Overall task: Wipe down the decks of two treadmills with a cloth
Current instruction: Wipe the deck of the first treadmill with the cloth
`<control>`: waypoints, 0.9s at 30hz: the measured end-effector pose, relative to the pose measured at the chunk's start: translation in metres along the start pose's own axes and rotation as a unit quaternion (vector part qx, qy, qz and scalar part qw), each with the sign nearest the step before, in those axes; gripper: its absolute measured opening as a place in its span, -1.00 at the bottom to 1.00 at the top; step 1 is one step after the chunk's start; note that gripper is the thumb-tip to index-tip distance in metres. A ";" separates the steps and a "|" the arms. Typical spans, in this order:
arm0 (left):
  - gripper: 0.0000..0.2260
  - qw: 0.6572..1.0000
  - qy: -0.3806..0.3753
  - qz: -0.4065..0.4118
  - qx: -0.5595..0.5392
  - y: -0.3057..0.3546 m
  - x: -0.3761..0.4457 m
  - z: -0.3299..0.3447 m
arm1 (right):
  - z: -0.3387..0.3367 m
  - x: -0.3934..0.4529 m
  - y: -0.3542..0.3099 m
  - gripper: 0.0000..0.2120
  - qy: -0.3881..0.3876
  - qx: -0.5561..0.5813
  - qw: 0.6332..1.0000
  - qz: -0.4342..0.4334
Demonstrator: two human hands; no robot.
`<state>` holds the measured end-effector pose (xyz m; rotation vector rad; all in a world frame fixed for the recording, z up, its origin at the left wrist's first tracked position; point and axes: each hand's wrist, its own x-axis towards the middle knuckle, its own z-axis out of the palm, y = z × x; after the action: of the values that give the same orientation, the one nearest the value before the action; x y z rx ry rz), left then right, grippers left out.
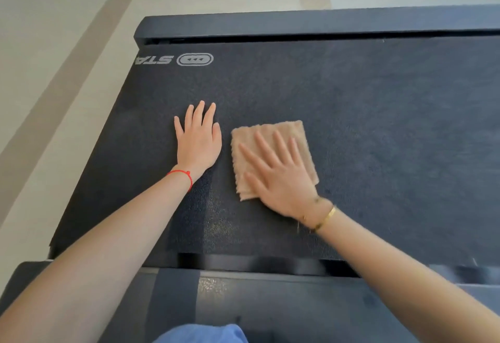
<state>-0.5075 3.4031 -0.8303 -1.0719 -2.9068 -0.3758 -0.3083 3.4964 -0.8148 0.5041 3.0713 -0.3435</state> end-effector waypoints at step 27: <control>-0.54 1.000 -0.008 0.009 -0.011 0.007 -0.038 -0.006 | -0.005 -0.079 0.039 -0.46 0.009 -0.031 0.992 0.122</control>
<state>-0.4745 3.3824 -0.8273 -1.1083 -2.9112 -0.4019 -0.2212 3.5089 -0.8149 0.8707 2.9789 -0.2380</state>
